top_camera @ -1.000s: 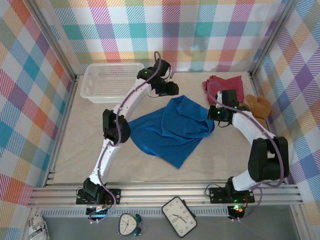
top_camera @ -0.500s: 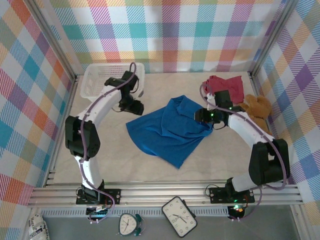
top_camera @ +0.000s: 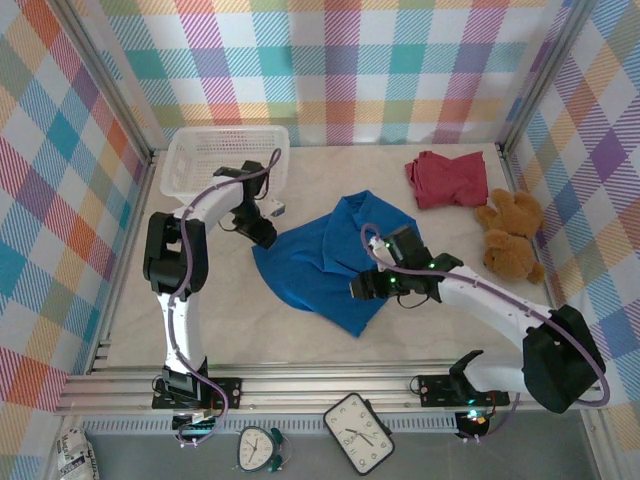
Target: Fold and stack the tank tops
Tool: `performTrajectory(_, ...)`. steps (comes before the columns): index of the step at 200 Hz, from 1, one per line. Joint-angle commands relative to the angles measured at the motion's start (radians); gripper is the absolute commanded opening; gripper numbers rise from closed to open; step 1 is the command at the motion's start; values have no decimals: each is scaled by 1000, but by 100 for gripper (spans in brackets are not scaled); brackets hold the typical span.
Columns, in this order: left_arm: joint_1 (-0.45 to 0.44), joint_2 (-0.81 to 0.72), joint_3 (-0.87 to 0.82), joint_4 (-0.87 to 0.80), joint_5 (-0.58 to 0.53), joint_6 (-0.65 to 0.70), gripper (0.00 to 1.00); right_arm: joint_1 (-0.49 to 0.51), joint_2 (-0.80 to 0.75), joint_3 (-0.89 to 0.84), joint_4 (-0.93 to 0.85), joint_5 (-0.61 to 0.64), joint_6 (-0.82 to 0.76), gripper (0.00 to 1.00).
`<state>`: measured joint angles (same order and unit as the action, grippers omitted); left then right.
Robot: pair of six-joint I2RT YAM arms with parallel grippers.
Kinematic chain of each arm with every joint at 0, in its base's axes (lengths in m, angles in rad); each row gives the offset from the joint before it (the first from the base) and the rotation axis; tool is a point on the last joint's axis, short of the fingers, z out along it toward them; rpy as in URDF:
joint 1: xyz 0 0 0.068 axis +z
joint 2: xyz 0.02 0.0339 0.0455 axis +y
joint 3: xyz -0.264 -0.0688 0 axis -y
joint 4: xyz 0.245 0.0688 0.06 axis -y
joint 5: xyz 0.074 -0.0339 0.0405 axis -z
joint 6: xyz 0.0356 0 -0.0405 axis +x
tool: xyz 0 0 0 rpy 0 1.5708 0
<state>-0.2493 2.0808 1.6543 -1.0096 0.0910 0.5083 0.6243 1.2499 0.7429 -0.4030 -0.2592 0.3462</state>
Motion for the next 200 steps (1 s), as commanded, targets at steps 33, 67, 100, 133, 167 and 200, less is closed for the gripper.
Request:
performTrajectory(33, 21, 84, 25, 34, -70, 77, 47, 74, -85, -72, -77, 50, 110, 61)
performTrajectory(67, 30, 101, 50, 46, -93, 68, 46, 100, -123, -116, -112, 82, 135, 61)
performTrajectory(100, 30, 107, 62, 28, -49, 62, 44, 107, -143, -148, -124, 85, 145, 60)
performTrajectory(133, 30, 136, 92, -18, -15, 40, 30, 112, -92, -154, -93, 50, 145, 56)
performTrajectory(167, 30, 110, 117, -35, -5, -28, 2, 175, -18, -136, -70, 113, 137, 59)
performTrajectory(200, 29, 53, 127, -63, 26, -94, 0, 254, 34, -106, 14, 157, 133, 66)
